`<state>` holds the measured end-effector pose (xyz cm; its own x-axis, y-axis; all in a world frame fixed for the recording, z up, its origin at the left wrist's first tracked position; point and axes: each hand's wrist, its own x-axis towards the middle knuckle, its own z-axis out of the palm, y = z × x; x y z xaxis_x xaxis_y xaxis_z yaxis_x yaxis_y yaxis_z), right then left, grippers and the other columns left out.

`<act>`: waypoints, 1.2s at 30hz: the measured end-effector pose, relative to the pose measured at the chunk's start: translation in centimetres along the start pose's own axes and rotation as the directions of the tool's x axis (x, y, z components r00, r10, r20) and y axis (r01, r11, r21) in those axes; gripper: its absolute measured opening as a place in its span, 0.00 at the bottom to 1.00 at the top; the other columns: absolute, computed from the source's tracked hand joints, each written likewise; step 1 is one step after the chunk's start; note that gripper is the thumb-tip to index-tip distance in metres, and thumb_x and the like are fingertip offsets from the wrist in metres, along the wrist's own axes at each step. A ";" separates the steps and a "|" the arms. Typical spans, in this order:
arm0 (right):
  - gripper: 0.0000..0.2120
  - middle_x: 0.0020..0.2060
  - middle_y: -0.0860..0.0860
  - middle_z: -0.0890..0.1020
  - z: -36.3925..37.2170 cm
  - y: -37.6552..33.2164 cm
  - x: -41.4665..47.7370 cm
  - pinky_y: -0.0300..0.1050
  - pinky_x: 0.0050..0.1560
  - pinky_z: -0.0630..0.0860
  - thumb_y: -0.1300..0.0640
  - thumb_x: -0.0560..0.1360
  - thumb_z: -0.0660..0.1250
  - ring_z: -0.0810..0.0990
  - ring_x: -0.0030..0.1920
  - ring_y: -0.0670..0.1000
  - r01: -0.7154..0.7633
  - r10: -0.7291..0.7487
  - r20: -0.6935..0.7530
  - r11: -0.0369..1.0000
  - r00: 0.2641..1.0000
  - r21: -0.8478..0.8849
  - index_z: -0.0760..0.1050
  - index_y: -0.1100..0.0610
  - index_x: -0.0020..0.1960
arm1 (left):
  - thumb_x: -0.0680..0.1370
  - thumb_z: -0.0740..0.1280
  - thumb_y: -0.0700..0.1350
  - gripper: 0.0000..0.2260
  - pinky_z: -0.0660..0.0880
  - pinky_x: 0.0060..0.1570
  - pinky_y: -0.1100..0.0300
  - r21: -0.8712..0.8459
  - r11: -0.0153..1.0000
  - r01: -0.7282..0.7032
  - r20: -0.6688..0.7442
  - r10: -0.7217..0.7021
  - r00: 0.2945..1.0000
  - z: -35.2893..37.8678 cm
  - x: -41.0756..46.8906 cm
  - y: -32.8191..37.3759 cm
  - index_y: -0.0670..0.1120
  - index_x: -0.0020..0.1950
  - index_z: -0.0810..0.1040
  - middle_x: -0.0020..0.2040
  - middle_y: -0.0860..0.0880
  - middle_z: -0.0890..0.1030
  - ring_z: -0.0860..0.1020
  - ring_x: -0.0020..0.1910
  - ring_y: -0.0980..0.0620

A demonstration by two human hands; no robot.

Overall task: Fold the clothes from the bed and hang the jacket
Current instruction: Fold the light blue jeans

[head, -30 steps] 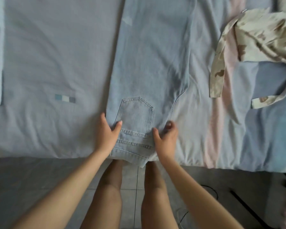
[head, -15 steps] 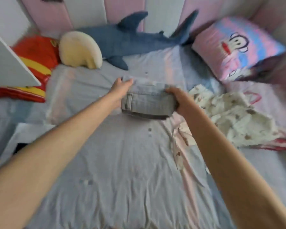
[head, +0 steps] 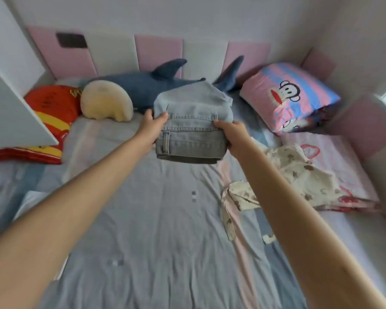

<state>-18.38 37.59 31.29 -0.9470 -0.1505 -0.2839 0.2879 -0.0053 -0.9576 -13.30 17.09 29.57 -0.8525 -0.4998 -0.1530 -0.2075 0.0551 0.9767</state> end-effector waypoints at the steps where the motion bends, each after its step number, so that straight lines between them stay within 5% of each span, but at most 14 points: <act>1: 0.08 0.41 0.54 0.81 -0.3 3.0 -0.9 0.46 0.41 0.79 0.64 0.74 0.69 0.80 0.40 0.52 -0.095 0.094 -0.019 0.995 0.995 -0.025 0.75 0.62 0.52 | 0.79 0.64 0.49 0.15 0.76 0.56 0.50 0.015 0.996 0.083 0.017 -0.084 0.996 0.0 -1.2 -3.0 0.44 0.63 0.69 0.58 0.45 0.77 0.78 0.55 0.46; 4: 0.15 0.42 0.55 0.80 -1.0 14.0 -5.0 0.47 0.41 0.79 0.64 0.73 0.70 0.80 0.40 0.54 -0.381 0.374 -0.077 0.914 0.924 -0.140 0.74 0.66 0.59 | 0.79 0.65 0.47 0.17 0.74 0.50 0.54 0.105 0.918 0.382 0.011 -0.386 0.923 -0.3 -7.1 -13.6 0.39 0.63 0.70 0.57 0.44 0.77 0.77 0.56 0.44; 7: 0.11 0.49 0.59 0.78 -1.4 21.9 -9.2 0.48 0.43 0.77 0.64 0.74 0.69 0.78 0.44 0.55 -0.547 0.528 -0.142 0.800 0.837 -0.246 0.73 0.65 0.55 | 0.77 0.68 0.41 0.20 0.71 0.55 0.56 0.240 0.824 0.513 -0.053 -0.516 0.855 -1.0 -12.3 -21.0 0.35 0.65 0.69 0.63 0.40 0.74 0.75 0.61 0.42; 11: 0.23 0.53 0.56 0.73 -2.3 28.8 -14.9 0.45 0.29 0.74 0.63 0.75 0.66 0.77 0.44 0.54 -0.651 0.663 -0.122 0.655 0.739 -0.385 0.62 0.53 0.65 | 0.77 0.64 0.33 0.22 0.67 0.50 0.62 0.456 0.744 0.489 0.050 -0.570 0.820 -2.1 -19.4 -27.3 0.37 0.71 0.65 0.68 0.41 0.71 0.71 0.65 0.42; 13: 0.19 0.54 0.56 0.75 -2.9 30.4 -16.9 0.49 0.36 0.80 0.61 0.77 0.63 0.79 0.46 0.56 -0.634 0.750 -0.034 0.533 0.660 -0.560 0.67 0.51 0.67 | 0.78 0.60 0.32 0.16 0.65 0.41 0.62 0.555 0.698 0.453 0.171 -0.628 0.759 -3.2 -21.7 -28.8 0.35 0.67 0.72 0.65 0.37 0.75 0.73 0.64 0.39; 15: 0.16 0.52 0.56 0.77 -3.5 30.9 -18.2 0.51 0.43 0.82 0.60 0.78 0.62 0.80 0.43 0.55 -0.613 0.834 -0.010 0.397 0.551 -0.683 0.73 0.56 0.65 | 0.79 0.59 0.32 0.14 0.68 0.49 0.64 0.583 0.673 0.455 0.261 -0.685 0.680 -4.6 -23.2 -29.3 0.33 0.63 0.75 0.62 0.36 0.76 0.74 0.63 0.42; 17: 0.13 0.42 0.55 0.77 -3.8 30.4 -19.2 0.43 0.29 0.81 0.60 0.78 0.62 0.80 0.30 0.50 -0.618 0.885 -0.003 0.323 0.466 -0.716 0.74 0.61 0.62 | 0.78 0.62 0.34 0.10 0.71 0.56 0.61 0.576 0.655 0.489 0.283 -0.721 0.632 -5.9 -24.3 -29.3 0.35 0.57 0.79 0.55 0.38 0.80 0.77 0.54 0.48; 19: 0.08 0.34 0.55 0.78 -3.9 29.1 -19.3 0.40 0.24 0.78 0.59 0.79 0.62 0.79 0.23 0.48 -0.610 0.932 0.040 0.267 0.359 -0.746 0.74 0.64 0.53 | 0.76 0.65 0.37 0.05 0.78 0.45 0.58 0.555 0.586 0.590 0.264 -0.797 0.543 -6.8 -24.4 -28.9 0.38 0.47 0.81 0.43 0.42 0.81 0.79 0.41 0.49; 22: 0.13 0.31 0.56 0.83 -4.2 28.3 -18.5 0.41 0.31 0.81 0.57 0.81 0.55 0.82 0.29 0.50 -0.597 0.974 0.112 0.209 0.196 -0.775 0.74 0.65 0.52 | 0.76 0.65 0.38 0.06 0.78 0.33 0.61 0.599 0.474 0.645 0.346 -0.880 0.326 -7.7 -24.3 -27.9 0.39 0.45 0.83 0.37 0.43 0.82 0.80 0.32 0.50; 25: 0.19 0.35 0.56 0.84 -5.0 29.3 -17.7 0.44 0.40 0.81 0.59 0.80 0.47 0.84 0.35 0.51 -0.627 0.982 0.143 0.187 0.122 -0.756 0.72 0.64 0.61 | 0.77 0.59 0.31 0.16 0.79 0.47 0.59 0.723 0.547 0.423 0.485 -0.837 0.254 -8.4 -24.0 -28.5 0.43 0.58 0.80 0.49 0.44 0.83 0.80 0.44 0.50; 28: 0.18 0.41 0.53 0.82 -5.8 30.5 -17.4 0.41 0.49 0.78 0.67 0.80 0.49 0.82 0.41 0.49 -0.636 0.969 0.202 0.246 0.143 -0.731 0.71 0.61 0.65 | 0.76 0.60 0.27 0.20 0.74 0.58 0.61 0.713 0.651 0.258 0.539 -0.745 0.393 -8.6 -23.4 -30.7 0.41 0.64 0.76 0.60 0.44 0.78 0.76 0.59 0.49; 31: 0.22 0.47 0.56 0.79 -6.9 33.1 -13.7 0.40 0.53 0.78 0.76 0.76 0.53 0.79 0.46 0.49 -0.683 0.917 0.302 0.396 0.261 -0.614 0.68 0.58 0.65 | 0.77 0.59 0.28 0.14 0.71 0.48 0.75 0.575 0.715 0.398 0.451 -0.683 0.574 -7.3 -19.7 -33.3 0.38 0.58 0.77 0.53 0.44 0.81 0.76 0.54 0.52; 33: 0.18 0.53 0.58 0.80 -7.1 34.6 -10.5 0.41 0.55 0.78 0.73 0.76 0.59 0.81 0.49 0.50 -0.642 0.856 0.343 0.518 0.387 -0.566 0.69 0.62 0.64 | 0.79 0.59 0.32 0.09 0.73 0.46 0.69 0.569 0.725 0.389 0.359 -0.645 0.675 -5.8 -16.3 -34.7 0.42 0.51 0.78 0.49 0.45 0.81 0.78 0.47 0.58; 36: 0.14 0.45 0.52 0.79 -6.4 38.5 -4.3 0.38 0.38 0.78 0.58 0.77 0.67 0.79 0.41 0.46 -0.512 0.737 0.228 0.625 0.636 -0.589 0.70 0.56 0.61 | 0.77 0.69 0.46 0.15 0.67 0.58 0.57 0.739 0.623 0.255 0.178 -0.547 0.818 -3.1 -9.9 -39.4 0.38 0.59 0.76 0.61 0.36 0.74 0.73 0.62 0.44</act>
<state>-4.14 44.41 -4.62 -0.3580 -0.3251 -0.8753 0.5811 0.6562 -0.4814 4.86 17.18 -6.93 -0.6696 -0.2851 -0.6858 -0.7016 0.5457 0.4582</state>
